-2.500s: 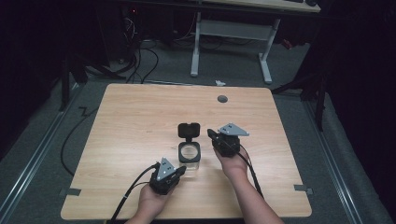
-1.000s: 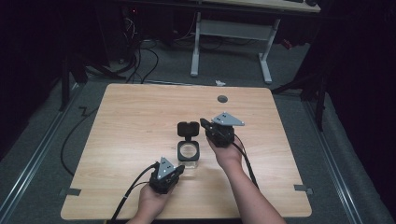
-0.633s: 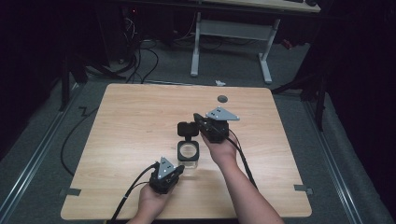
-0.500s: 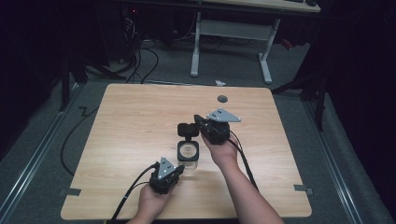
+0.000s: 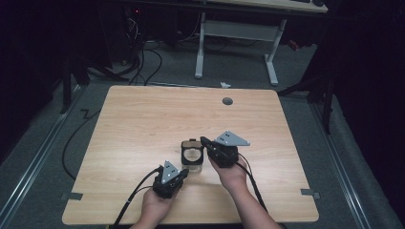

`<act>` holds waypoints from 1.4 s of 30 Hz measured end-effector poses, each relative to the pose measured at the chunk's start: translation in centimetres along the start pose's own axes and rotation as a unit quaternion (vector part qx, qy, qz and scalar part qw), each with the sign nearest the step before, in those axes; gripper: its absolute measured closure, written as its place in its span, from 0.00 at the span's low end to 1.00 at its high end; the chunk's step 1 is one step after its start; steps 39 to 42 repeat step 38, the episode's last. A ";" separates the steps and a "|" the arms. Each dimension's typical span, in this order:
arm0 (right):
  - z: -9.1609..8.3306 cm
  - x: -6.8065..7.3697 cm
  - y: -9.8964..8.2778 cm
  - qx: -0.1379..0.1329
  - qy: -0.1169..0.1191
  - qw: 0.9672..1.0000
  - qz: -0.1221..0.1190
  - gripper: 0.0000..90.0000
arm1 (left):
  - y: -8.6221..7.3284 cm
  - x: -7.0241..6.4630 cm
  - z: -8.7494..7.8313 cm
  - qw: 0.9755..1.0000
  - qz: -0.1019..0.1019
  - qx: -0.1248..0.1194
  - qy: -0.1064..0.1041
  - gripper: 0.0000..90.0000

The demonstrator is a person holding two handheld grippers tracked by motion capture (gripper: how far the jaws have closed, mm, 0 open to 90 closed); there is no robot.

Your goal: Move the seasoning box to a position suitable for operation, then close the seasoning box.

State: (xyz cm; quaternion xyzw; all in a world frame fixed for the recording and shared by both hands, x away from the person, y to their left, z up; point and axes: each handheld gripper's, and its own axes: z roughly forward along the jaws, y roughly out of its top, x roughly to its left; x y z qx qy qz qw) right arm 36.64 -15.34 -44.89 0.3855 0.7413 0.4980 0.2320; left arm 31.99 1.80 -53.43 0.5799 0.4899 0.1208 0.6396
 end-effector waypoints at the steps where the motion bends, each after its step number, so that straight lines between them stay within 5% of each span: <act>1: 0.0 0.0 0.0 0.000 0.000 1.000 0.000 1.00 | 0.0 0.0 0.0 1.000 0.000 0.000 0.000 1.00; 9: -1.8 0.1 -2.0 -0.003 -0.002 1.000 0.008 0.99 | 0.0 0.0 0.0 1.000 0.002 -0.002 -0.003 0.99; 16: -3.6 -1.9 -3.5 0.001 -0.032 0.999 0.017 0.95 | 0.7 -0.2 -1.2 1.000 -0.005 0.001 -0.022 0.96; 19: -4.2 -2.9 -4.3 0.004 -0.044 0.999 0.028 0.93 | 1.8 0.5 -2.2 1.000 0.025 -0.007 -0.015 0.94; 24: -6.6 -5.9 -6.8 0.023 -0.099 0.994 0.043 0.78 | 4.2 4.8 -3.7 0.998 0.047 -0.011 0.033 0.82; 26: -7.1 -6.3 -7.3 0.027 -0.110 0.993 0.045 0.75 | 4.7 5.9 -3.9 0.998 0.044 -0.014 0.053 0.80; 28: -8.7 -7.4 -9.0 0.041 -0.137 0.988 0.052 0.58 | 6.0 7.8 -4.7 0.997 0.014 -0.033 0.071 0.72; 30: -9.9 -7.9 -10.3 0.043 -0.157 0.985 0.059 0.50 | 6.4 9.0 -5.0 0.995 0.008 -0.044 0.087 0.70; 34: -11.5 -8.9 -12.4 0.054 -0.183 0.979 0.068 0.46 | 6.4 9.8 -5.1 0.994 -0.013 -0.046 0.097 0.68; 36: -11.8 -9.4 -12.7 0.057 -0.188 0.977 0.080 0.45 | 6.0 9.5 -5.0 0.995 -0.004 -0.041 0.095 0.68; 42: -11.8 -9.6 -12.7 0.053 -0.187 0.978 0.080 0.44 | 5.9 9.2 -4.9 0.995 0.002 -0.039 0.093 0.67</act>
